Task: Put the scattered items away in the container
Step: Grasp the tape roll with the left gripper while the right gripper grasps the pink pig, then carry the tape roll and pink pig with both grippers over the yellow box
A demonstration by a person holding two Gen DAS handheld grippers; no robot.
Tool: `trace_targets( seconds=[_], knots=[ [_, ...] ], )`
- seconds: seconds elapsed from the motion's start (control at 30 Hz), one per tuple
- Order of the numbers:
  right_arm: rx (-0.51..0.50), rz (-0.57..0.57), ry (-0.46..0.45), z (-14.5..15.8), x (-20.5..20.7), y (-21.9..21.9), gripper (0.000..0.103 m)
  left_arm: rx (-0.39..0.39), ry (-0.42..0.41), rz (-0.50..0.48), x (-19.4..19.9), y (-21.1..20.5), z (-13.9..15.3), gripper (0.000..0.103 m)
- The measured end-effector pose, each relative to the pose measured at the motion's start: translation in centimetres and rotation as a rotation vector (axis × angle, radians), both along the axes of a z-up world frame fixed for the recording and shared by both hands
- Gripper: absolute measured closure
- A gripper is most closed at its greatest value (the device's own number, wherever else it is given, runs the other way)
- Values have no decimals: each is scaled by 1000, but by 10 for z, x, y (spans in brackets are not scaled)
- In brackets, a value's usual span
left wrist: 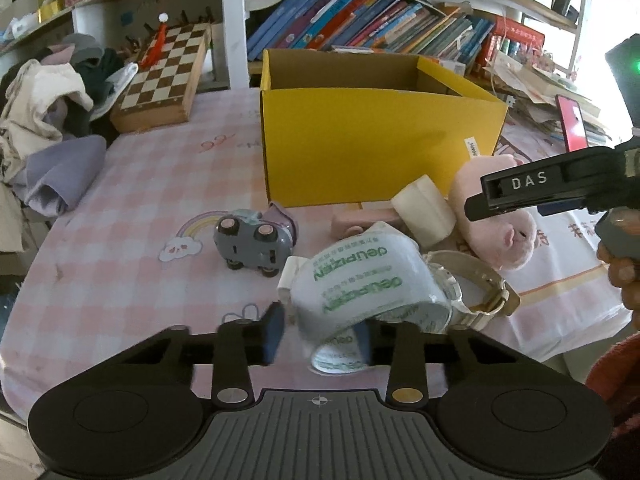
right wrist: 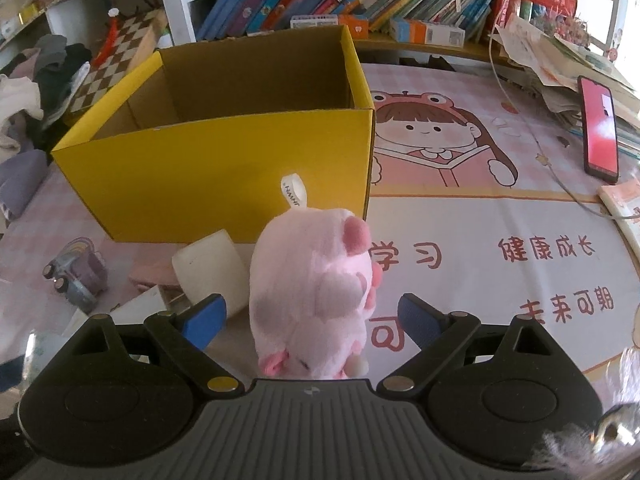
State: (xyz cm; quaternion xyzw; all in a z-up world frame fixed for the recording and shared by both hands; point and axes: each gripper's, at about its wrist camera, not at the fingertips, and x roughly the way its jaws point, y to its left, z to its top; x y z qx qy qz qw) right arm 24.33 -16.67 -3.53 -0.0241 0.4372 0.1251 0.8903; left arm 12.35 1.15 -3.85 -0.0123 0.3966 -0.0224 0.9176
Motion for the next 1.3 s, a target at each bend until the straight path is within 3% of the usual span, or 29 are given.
trace_targets(
  seconds=[0.1, 0.2, 0.27, 0.3, 0.53, 0.73, 1.3],
  knots=[
    [-4, -4, 14, -4, 6, 2, 17, -11, -5, 7, 0, 2, 1, 81],
    [0, -12, 38, -7, 12, 1, 38, -38, -12, 27, 1, 9, 2, 89],
    [2, -15, 33, -7, 13, 0, 42, -60, -20, 40, 1, 13, 3, 91],
    [4, -10, 26, -6, 13, 0, 51, -68, -23, 44, 2, 14, 3, 92],
    [30, -9, -7, 3, 4, -6, 55, -114, -58, 72, -2, 23, 8, 98],
    [60, 27, -89, 19, -17, -9, 55, -129, -91, 73, -8, 25, 14, 99],
    [107, 117, -209, 48, -78, -13, 55, -137, -191, 67, -32, 28, 40, 99]
  ],
)
